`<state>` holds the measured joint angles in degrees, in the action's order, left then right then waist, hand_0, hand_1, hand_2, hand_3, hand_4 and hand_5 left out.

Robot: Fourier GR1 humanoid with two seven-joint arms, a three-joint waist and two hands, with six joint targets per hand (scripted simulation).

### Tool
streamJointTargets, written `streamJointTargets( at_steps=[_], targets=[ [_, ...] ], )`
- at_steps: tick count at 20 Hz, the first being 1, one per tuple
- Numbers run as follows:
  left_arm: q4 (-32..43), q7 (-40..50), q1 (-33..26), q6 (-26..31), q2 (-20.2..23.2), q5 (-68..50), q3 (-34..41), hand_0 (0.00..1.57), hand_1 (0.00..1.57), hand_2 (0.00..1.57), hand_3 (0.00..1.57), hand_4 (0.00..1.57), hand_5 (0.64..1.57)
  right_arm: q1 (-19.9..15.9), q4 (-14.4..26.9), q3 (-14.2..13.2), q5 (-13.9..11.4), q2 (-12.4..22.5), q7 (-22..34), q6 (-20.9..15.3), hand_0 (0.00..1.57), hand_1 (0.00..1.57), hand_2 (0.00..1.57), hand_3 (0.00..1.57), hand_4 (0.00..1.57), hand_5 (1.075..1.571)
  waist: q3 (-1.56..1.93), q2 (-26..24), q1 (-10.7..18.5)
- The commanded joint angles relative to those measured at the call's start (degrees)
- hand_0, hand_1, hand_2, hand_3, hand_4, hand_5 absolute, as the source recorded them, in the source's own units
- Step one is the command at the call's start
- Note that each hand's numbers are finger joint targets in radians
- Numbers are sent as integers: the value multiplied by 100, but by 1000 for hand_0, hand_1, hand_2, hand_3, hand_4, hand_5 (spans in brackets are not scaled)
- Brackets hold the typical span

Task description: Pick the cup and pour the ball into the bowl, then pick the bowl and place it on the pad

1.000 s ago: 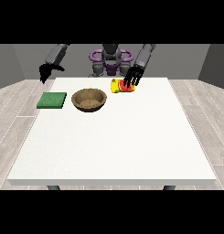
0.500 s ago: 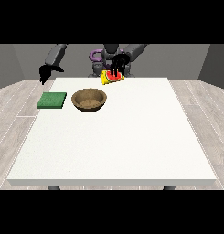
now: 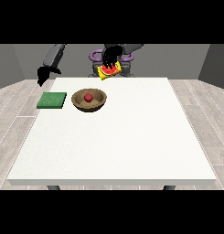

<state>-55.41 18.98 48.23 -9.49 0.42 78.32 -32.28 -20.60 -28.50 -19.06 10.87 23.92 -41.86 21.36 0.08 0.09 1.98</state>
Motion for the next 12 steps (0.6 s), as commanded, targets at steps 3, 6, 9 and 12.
streamJointTargets(
  at_steps=[3,6,9,12],
  targets=[
    [-512,-70,299,854,-41,306,-26,0,0,1571,1571,618,1537,108,184,-84,54,250,-448,427,0,0,175,347,419,1534,-1,122,79],
    [-214,121,60,540,-41,704,-289,0,0,1571,1571,619,1538,-119,-47,103,-3,24,-201,325,0,0,181,295,432,1530,-5,308,-243],
    [-167,-206,175,993,-40,923,-526,374,374,1571,1571,928,1571,-155,-73,97,-13,-5,-273,173,0,0,186,288,429,1528,-3,254,-152],
    [-297,-420,302,1370,-13,1208,-795,1164,1164,1571,1571,1130,1542,-201,128,-116,189,220,-89,283,0,0,103,246,419,1530,0,215,33]
  ],
)
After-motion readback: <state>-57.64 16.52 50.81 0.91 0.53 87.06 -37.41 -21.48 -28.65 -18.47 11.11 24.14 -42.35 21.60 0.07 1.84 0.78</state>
